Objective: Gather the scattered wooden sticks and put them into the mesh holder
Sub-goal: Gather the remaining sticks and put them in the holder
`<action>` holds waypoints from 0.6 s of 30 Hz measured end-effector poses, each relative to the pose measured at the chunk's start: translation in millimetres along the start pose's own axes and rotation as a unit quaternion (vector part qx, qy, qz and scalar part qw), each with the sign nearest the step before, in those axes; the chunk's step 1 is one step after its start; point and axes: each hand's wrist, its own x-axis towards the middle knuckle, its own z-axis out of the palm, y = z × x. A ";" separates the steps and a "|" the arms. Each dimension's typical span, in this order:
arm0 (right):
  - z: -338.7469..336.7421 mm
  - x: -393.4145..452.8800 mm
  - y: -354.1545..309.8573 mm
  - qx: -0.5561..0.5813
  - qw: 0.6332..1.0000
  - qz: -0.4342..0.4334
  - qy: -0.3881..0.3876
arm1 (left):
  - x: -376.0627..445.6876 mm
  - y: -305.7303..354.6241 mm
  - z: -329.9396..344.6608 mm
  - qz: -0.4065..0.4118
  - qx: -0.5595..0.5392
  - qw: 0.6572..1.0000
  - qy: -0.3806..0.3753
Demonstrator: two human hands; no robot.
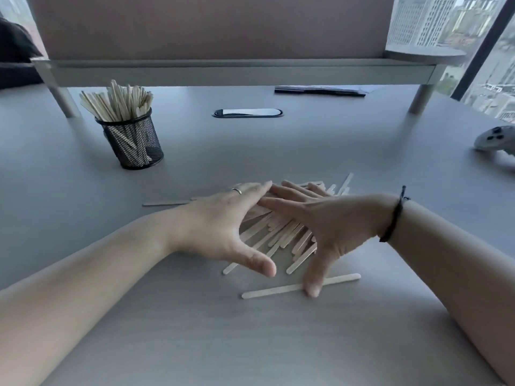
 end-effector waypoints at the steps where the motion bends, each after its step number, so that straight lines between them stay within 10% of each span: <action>1: 0.1 1.5 1.5 0.002 1.000 -0.009 0.017 | 0.2 1.4 0.5 0.005 0.008 1.000 -0.005; 18: -15.0 86.3 8.0 0.106 0.958 0.056 0.261 | -3.1 -69.2 -32.7 -0.080 0.092 0.988 0.091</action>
